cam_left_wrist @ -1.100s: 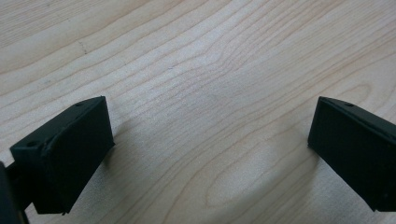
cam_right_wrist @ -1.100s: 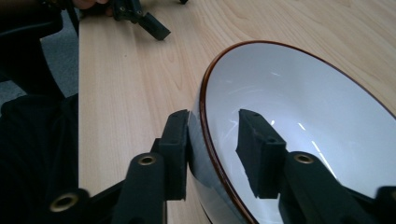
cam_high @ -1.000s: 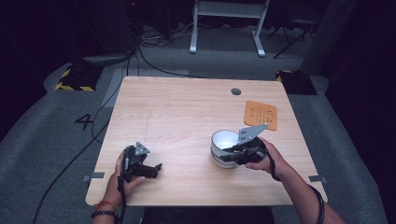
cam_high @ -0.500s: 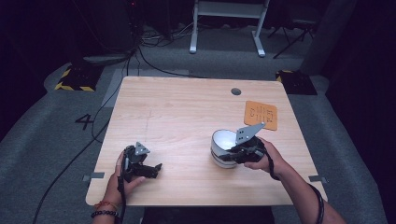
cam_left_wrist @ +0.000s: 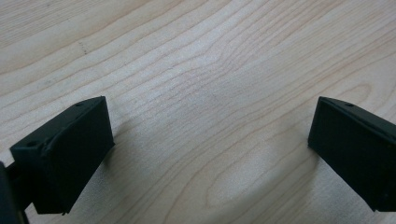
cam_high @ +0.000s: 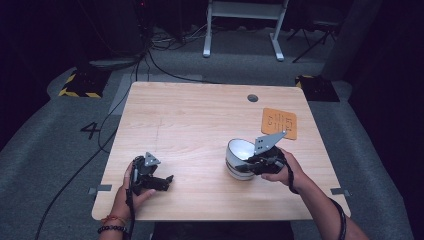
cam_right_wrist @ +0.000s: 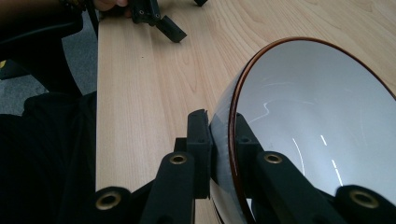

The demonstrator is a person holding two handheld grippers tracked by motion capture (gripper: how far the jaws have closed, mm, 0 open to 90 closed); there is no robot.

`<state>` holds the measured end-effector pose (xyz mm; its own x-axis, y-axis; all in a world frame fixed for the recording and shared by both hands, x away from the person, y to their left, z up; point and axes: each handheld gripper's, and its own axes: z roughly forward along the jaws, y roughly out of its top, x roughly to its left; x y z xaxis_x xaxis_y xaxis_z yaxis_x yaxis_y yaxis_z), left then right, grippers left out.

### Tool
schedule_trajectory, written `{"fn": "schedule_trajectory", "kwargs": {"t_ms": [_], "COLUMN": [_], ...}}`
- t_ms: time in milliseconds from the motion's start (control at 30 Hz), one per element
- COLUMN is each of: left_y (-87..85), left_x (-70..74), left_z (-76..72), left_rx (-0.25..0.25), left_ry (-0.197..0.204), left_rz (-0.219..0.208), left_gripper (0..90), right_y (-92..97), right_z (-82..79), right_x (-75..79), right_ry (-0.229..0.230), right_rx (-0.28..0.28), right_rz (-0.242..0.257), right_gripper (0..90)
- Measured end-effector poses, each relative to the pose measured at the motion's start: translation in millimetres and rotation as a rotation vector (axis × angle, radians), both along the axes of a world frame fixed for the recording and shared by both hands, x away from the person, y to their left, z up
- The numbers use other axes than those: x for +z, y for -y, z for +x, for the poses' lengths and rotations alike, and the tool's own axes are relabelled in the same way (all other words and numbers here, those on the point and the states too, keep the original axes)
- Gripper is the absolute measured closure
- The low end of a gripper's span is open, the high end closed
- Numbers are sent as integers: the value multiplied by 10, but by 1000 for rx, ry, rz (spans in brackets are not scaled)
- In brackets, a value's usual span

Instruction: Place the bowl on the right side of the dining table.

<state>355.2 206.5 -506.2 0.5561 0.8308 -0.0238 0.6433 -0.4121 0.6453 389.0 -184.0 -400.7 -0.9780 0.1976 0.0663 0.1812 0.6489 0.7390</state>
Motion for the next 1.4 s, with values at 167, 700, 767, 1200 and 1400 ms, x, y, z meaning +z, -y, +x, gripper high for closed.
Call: {"fn": "schedule_trajectory", "kwargs": {"t_ms": [167,700,767,1200,1400], "left_y": [1,3,3,3,2], "left_x": [-1,-2,-2,-2,-2], "left_z": [-1,-2,-2,-2,-1], "left_rx": [1,3,3,4,3], "left_ry": [2,2,2,2,2], "left_rz": [0,-1,-1,-2,-1], "left_gripper": [1,1,1,1,1], "right_y": [-1,76,90,140,171], "right_z": [-3,-6,-1,6,7], "right_x": [1,102,110,168,214], "right_ry": [0,13,16,29,40], "right_rx": [-3,-26,-26,-25,-32], "right_rz": [1,27,35,48,60], "right_gripper": [820,819,819,819,819]}}
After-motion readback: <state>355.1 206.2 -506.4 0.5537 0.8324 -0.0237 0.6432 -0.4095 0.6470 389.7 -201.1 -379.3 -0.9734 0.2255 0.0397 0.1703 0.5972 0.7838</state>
